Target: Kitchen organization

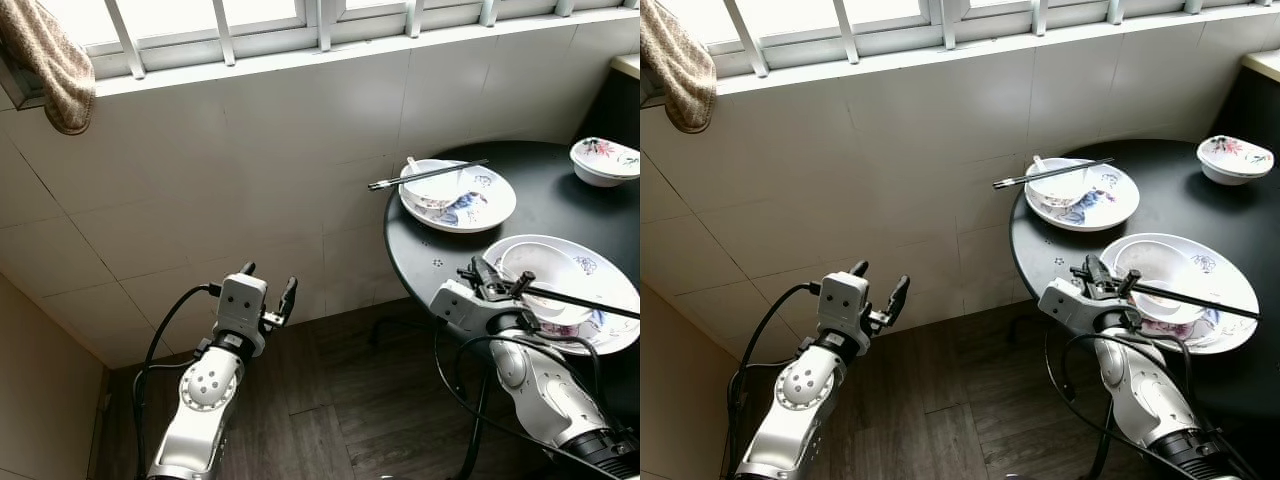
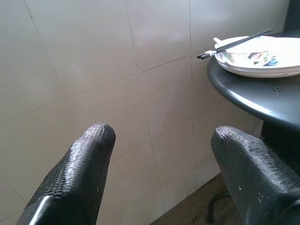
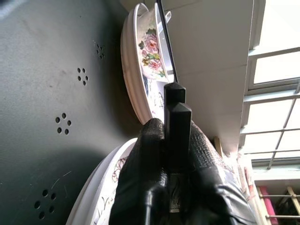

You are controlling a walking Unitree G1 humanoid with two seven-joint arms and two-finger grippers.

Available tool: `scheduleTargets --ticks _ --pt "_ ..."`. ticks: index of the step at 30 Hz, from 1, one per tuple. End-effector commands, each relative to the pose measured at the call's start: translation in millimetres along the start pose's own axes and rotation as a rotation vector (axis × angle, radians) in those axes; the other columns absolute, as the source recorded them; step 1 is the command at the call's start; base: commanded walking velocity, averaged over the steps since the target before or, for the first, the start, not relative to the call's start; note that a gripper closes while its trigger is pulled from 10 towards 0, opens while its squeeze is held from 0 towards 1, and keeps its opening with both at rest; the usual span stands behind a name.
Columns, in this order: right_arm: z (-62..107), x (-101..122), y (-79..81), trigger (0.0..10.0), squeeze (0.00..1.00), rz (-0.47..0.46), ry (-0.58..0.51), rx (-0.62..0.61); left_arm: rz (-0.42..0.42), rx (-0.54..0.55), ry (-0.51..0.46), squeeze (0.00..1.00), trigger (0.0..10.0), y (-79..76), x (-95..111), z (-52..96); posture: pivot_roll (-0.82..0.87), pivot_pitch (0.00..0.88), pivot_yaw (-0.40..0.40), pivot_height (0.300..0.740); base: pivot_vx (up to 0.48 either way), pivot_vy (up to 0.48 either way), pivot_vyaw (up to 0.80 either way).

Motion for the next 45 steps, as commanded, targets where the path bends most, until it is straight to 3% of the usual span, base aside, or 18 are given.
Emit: scheduleTargets --ticks 1,13,17,22,26,34,45 --pt "-0.9 7.0 -8.0 0.0 0.0 0.046 -0.038 -0.026 0.007 0.011 0.003 0.0 10.0 3.4 0.8 -0.8 -0.17 0.004 0.043 0.74 0.0 0.0 0.0" --pt "-3.4 14.5 -29.3 0.0 0.0 0.14 -0.086 -0.145 0.024 0.01 0.006 0.0 10.0 2.4 0.5 -1.4 -0.17 0.003 0.041 0.74 0.0 0.0 0.0" --pt "-3.2 19.3 -37.8 0.0 0.0 0.124 -0.111 -0.196 0.027 0.01 0.006 0.0 10.0 2.3 0.6 -1.5 -0.17 0.003 0.041 0.74 0.0 0.0 0.0" --pt "0.8 38.1 -59.8 0.0 0.0 0.078 -0.211 -0.331 0.032 0.009 0.006 0.0 10.0 2.3 0.6 -1.3 -0.18 0.003 0.042 0.74 0.0 0.0 0.0" --pt "1.4 39.7 -60.4 0.0 0.0 0.076 -0.219 -0.338 0.032 0.009 0.006 0.0 10.0 2.3 0.8 -1.4 -0.18 0.003 0.042 0.74 0.0 0.0 0.0" --pt "12.8 67.6 -64.2 0.0 0.0 0.045 -0.389 -0.398 0.031 0.01 0.005 0.0 10.0 2.5 1.3 -1.2 -0.17 0.0 0.043 0.74 0.0 0.0 0.8" --pt "16.6 73.0 -59.5 0.0 0.0 0.059 -0.433 -0.395 0.034 0.01 0.004 0.0 10.0 1.9 0.8 -0.9 -0.17 0.0 0.043 0.74 0.0 0.0 0.8"
Point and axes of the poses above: a point about 5 cm out from each wrist's last joint towards the gripper, its own z axis pointing back from the gripper into the wrist, its own x axis along the axis of the wrist's last joint, y = z × x, the point moved 2 cm from there along -z, pointing out of the wrist towards the gripper, and after that the axes turned 1 degree about z, right-handed, at the moved point
